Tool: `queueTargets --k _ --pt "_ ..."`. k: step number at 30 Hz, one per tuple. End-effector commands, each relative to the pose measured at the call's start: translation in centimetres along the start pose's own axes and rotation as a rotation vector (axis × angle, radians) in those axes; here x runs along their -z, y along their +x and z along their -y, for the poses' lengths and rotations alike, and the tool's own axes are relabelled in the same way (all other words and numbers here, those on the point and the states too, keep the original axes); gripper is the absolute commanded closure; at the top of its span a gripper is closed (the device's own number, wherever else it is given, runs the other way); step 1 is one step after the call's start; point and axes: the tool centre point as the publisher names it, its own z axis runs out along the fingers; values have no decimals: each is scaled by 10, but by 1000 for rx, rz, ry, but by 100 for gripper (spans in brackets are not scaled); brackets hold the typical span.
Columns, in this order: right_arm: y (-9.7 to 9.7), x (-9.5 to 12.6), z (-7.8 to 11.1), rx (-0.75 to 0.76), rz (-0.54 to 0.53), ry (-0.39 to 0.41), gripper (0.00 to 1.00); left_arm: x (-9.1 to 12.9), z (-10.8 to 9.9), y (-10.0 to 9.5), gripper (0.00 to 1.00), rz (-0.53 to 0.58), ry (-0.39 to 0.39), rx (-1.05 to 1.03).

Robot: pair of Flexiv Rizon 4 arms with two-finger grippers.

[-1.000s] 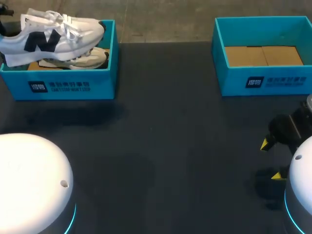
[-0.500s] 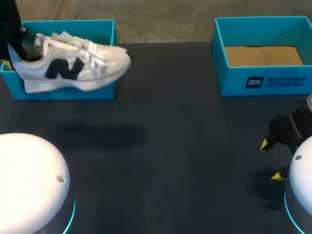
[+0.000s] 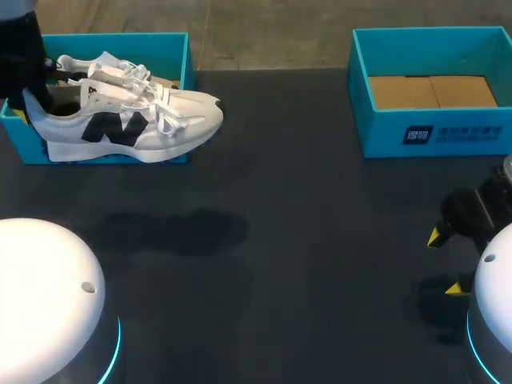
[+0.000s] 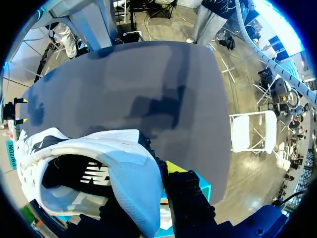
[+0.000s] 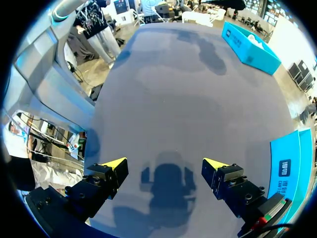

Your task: Take the shoe out of the shoebox, open the shoe tongue, remove and reinsert the insole, then place the shoe into the shoebox

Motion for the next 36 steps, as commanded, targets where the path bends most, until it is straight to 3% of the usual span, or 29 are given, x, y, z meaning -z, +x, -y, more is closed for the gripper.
queueTargets --k 1,8,16,25,28,36 --pt "2 -1 0 0 3 3 0 -5 12 -10 100 -13 22 -20" --pt "2 -1 0 0 3 3 0 -26 45 -60 100 -66 83 -50" --pt "2 -1 0 0 3 3 0 -54 57 -103 100 -35 137 -75" --pt "2 -1 0 0 3 3 0 -90 70 -151 100 -59 117 -112" --pt "2 -1 0 0 3 3 0 -102 76 -167 100 -97 73 -119" --pt "2 -1 0 0 3 3 0 -131 75 -194 100 -104 68 -113"
